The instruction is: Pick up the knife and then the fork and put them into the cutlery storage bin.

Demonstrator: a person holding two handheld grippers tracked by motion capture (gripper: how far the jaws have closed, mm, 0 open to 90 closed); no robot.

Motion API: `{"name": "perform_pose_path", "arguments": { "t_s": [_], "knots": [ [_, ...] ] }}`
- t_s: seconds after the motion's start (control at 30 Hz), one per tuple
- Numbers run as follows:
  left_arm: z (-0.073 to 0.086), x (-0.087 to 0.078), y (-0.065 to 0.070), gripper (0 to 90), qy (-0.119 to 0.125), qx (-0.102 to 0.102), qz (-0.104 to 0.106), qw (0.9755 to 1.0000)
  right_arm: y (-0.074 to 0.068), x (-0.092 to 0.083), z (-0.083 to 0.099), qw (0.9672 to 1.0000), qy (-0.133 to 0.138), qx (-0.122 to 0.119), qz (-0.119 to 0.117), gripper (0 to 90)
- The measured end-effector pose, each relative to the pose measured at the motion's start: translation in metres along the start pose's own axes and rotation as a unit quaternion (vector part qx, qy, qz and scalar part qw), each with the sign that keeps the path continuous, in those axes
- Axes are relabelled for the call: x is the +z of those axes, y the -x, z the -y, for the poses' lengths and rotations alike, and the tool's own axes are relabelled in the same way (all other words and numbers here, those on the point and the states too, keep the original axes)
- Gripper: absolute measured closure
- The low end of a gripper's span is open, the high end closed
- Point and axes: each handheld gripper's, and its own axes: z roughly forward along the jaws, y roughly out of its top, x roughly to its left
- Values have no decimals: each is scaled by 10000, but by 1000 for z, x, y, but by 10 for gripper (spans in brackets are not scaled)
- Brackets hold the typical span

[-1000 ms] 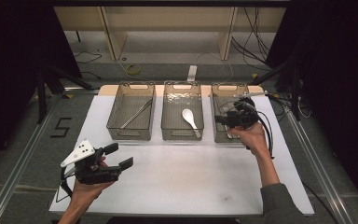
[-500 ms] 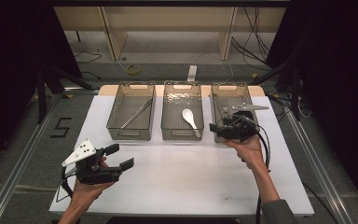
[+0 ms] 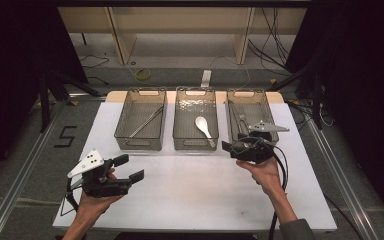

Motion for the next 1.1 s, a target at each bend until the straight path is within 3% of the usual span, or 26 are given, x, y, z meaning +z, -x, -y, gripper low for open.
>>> {"name": "perform_pose_path", "arguments": {
  "t_s": [0.53, 1.1],
  "knots": [
    [0, 3, 0, 161, -61, -16, 20, 10000, -14, -17, 26, 9992, 266, -57, -290, 260],
    [1, 7, 1, 158, -144, 10, 100, 9998, -25, -39, 55, 9977, 532, -123, -399, 224]
  ]
}}
